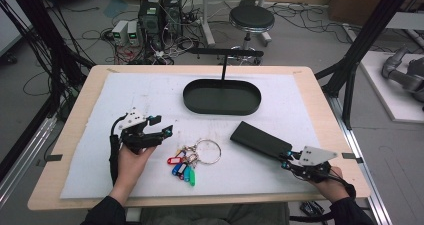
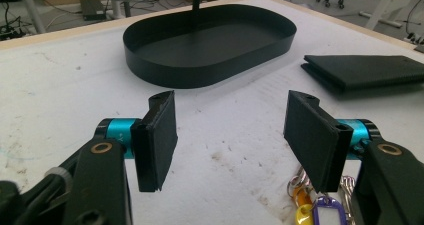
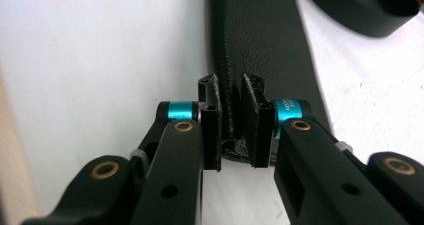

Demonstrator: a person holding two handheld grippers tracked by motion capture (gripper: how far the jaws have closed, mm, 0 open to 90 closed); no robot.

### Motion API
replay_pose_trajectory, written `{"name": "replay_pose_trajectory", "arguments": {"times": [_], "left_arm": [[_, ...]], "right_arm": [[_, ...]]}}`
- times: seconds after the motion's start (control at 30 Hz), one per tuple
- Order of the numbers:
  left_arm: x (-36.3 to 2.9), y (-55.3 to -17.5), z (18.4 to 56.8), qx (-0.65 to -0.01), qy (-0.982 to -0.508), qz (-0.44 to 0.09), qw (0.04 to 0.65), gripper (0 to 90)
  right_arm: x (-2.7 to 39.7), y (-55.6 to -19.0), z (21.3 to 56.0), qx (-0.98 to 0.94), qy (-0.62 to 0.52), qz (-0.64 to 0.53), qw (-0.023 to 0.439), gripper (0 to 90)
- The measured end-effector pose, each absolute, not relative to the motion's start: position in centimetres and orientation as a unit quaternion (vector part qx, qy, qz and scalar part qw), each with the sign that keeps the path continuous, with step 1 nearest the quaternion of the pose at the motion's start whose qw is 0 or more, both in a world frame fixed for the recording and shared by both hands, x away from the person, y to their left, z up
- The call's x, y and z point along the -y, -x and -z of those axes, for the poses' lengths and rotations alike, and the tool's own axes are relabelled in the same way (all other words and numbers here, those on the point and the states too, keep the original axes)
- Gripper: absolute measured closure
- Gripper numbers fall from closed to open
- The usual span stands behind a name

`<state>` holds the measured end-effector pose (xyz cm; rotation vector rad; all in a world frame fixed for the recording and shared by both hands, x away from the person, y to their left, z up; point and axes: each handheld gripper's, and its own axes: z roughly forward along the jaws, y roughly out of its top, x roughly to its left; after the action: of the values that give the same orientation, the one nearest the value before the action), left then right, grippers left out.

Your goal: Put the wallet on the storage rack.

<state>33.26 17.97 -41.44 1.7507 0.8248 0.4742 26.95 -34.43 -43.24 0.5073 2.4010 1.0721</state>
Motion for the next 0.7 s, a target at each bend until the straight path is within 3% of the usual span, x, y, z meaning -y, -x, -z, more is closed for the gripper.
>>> {"name": "replay_pose_trajectory", "arguments": {"times": [0.27, 0.6, 0.7], "left_arm": [[-17.3, -33.2, 41.3, -0.335, -0.740, -0.199, 0.549, 38.0], [-17.1, -33.1, 41.3, -0.334, -0.742, -0.198, 0.546, 37.9], [-17.0, -33.1, 41.3, -0.334, -0.744, -0.198, 0.544, 37.9]], "right_arm": [[35.9, -27.6, 41.9, -0.818, -0.235, -0.502, 0.152, 81.7], [36.8, -28.6, 41.5, -0.779, -0.290, -0.530, 0.166, 79.1], [37.0, -29.1, 41.4, -0.767, -0.312, -0.534, 0.171, 72.5]]}}
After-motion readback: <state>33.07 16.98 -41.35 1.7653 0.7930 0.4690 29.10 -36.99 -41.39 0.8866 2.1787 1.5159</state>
